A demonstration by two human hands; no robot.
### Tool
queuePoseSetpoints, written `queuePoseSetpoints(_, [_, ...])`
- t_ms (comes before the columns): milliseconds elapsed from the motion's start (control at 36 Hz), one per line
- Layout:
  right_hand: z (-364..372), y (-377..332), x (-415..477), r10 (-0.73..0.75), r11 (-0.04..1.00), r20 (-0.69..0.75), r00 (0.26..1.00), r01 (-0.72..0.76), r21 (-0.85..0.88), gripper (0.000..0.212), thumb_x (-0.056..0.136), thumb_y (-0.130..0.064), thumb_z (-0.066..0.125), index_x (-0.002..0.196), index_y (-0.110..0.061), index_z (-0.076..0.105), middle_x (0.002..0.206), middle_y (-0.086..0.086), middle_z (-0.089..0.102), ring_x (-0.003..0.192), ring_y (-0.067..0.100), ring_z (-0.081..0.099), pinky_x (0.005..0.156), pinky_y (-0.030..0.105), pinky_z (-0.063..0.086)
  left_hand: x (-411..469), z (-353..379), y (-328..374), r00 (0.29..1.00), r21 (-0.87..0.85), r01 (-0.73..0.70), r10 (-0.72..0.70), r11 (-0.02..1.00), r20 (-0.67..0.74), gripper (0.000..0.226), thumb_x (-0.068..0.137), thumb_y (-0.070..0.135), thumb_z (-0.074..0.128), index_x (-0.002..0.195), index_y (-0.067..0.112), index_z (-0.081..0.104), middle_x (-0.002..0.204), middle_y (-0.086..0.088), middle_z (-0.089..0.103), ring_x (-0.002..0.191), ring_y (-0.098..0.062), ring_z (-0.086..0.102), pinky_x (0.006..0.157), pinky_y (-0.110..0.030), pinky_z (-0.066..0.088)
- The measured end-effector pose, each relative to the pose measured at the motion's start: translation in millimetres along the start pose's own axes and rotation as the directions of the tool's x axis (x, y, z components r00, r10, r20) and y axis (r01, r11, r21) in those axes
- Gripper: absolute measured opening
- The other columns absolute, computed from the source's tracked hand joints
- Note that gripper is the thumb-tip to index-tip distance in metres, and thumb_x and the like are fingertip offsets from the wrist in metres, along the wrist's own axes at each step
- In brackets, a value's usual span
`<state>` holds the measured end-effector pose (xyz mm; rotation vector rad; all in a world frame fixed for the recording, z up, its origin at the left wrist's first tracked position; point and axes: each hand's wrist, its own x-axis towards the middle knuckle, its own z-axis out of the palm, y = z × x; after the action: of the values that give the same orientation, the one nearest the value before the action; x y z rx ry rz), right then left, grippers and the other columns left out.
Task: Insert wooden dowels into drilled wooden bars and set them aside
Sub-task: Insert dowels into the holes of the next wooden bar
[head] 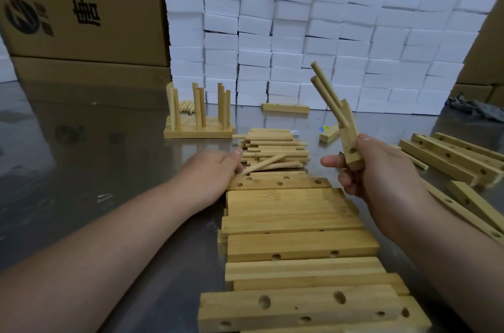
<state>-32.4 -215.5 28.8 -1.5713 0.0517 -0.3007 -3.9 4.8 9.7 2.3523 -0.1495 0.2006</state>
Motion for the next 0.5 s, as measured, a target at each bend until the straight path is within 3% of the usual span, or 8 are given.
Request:
queuePoseSetpoints(83, [0.3,0.1,0.2,-0.005,1.0,-0.004,1.0,0.005,-0.001,0.024,0.101,-0.03,0.031,0.101,-0.023,0.054,0.071,0.002,0.073,0.039,0.006,0.047,0.045,0.024,0.038,3.6,-1.5,-2.0,0.994,-0.06,-0.026,0.019,0.998,-0.106,0.041,0.097,0.043,0.031,0.08,0.027,0.065,0.087,0.014,0.059,0.084,-0.005,0.051,0.064,-0.021,0.033])
queuePoseSetpoints(167, [0.8,0.3,-0.7,-0.011,1.0,-0.001,1.0,0.011,-0.006,0.023,0.101,-0.03,0.032,0.101,-0.023,0.054,0.072,0.002,0.072,0.04,0.006,0.047,0.047,0.025,0.038,5.3,1.7,-2.9,1.0,-0.064,-0.022,0.022,0.998,0.0,0.043,0.098,0.043,0.028,0.087,0.029,0.066,0.089,0.024,0.051,0.084,0.003,0.043,0.065,-0.018,0.028])
queuePoseSetpoints(250, [1.5,-0.2,-1.1,-0.009,1.0,0.005,1.0,0.009,-0.002,0.023,0.101,-0.03,0.032,0.101,-0.023,0.054,0.07,0.002,0.072,0.04,0.006,0.047,0.046,0.025,0.038,3.6,3.8,-3.6,0.992,-0.032,-0.001,0.005,0.999,0.128,0.045,0.097,0.048,0.025,0.1,0.033,0.067,0.105,0.017,0.051,0.098,-0.004,0.044,0.072,-0.021,0.028])
queuePoseSetpoints(333, [1.0,-0.7,-2.2,-0.015,1.0,0.008,1.0,0.015,-0.002,0.023,0.101,-0.029,0.032,0.101,-0.023,0.055,0.068,0.001,0.071,0.04,0.006,0.047,0.045,0.024,0.038,2.4,2.4,-4.2,0.99,0.003,0.018,-0.018,1.0,0.141,0.043,0.096,0.048,0.027,0.105,0.033,0.066,0.112,0.014,0.051,0.104,-0.008,0.044,0.083,-0.025,0.027])
queuePoseSetpoints(444, [0.5,-1.0,-2.7,-0.015,1.0,-0.008,1.0,0.015,0.004,0.024,0.101,-0.029,0.033,0.097,-0.024,0.056,0.063,-0.003,0.069,0.04,0.005,0.046,0.048,0.026,0.038,1.4,2.4,-1.1,0.995,0.022,0.019,-0.021,1.0,0.098,0.033,0.095,0.042,0.039,0.094,0.025,0.068,0.099,-0.005,0.064,0.085,-0.016,0.055,0.07,-0.028,0.036])
queuePoseSetpoints(500, [0.9,-1.2,-2.1,-0.009,1.0,-0.021,1.0,0.009,0.014,0.024,0.101,-0.029,0.034,0.092,-0.024,0.056,0.059,-0.005,0.066,0.039,0.005,0.045,0.048,0.026,0.037,1.4,2.8,0.4,1.0,0.01,0.017,-0.017,1.0,0.021,0.023,0.093,0.037,0.048,0.087,0.028,0.068,0.086,0.0,0.064,0.075,-0.013,0.055,0.061,-0.025,0.038])
